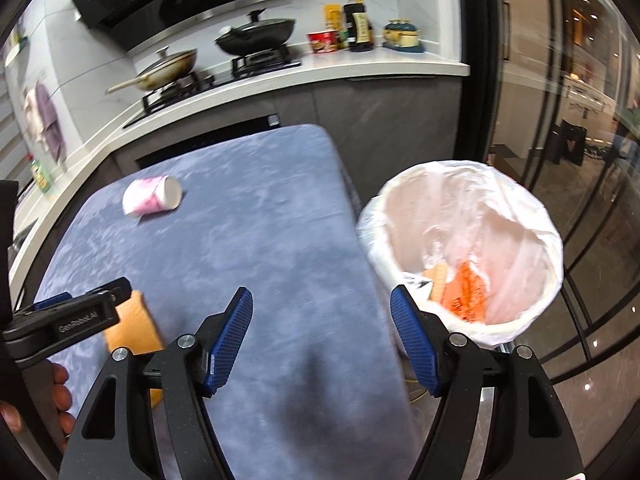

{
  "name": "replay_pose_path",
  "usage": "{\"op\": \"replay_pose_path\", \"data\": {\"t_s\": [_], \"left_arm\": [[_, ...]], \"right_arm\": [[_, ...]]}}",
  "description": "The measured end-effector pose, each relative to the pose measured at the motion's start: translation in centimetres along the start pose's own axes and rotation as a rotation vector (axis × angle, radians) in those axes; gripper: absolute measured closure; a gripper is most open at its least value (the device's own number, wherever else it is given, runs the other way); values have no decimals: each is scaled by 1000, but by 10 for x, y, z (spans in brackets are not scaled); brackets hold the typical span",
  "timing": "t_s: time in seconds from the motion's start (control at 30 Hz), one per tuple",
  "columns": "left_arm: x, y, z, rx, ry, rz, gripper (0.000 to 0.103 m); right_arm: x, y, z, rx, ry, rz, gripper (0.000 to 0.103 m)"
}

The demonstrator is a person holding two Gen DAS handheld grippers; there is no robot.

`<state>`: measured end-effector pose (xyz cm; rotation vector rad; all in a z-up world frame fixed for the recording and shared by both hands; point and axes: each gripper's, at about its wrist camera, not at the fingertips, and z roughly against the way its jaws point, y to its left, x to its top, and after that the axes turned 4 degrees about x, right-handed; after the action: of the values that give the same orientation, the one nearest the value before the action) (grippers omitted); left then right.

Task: Collect trash
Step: 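Move both tools back from the bin toward the pink paper cup, then grasp the orange foam net on the table with the left tool, then close the right tool around the pink paper cup while the left tool holds the foam net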

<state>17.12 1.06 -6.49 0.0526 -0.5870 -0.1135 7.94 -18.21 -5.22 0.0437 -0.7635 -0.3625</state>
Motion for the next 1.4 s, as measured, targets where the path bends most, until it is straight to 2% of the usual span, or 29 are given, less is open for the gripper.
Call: {"op": "replay_pose_path", "data": {"t_s": [0.27,0.5,0.53,0.6,0.7,0.77,0.8,0.87,0.93,1.1,1.4], "left_arm": [[-17,20,-25,-12,87,48,9],[-32,25,-43,-81,166,104,11],[-34,24,-46,-93,177,107,15],[-37,22,-47,-96,172,106,18],[-36,20,-44,-110,152,100,35],[-35,19,-42,-132,146,96,54],[-33,19,-41,-143,148,93,58],[-31,19,-39,-154,141,89,79],[-28,20,-37,-152,131,82,91],[-18,30,-29,-151,97,92,94],[22,78,-16,-78,-12,145,94]], "right_arm": [[-7,32,-9,25,35,49,34],[-12,45,-16,34,52,70,34],[-12,46,-17,37,55,70,34],[-12,48,-19,40,60,73,34],[-12,52,-21,43,62,82,34],[-12,53,-23,47,66,82,34],[-12,54,-23,49,67,81,34],[-11,56,-25,55,70,82,34],[-11,59,-27,58,70,87,34],[-8,69,-30,72,72,106,34],[9,103,-46,110,63,146,34]]}}
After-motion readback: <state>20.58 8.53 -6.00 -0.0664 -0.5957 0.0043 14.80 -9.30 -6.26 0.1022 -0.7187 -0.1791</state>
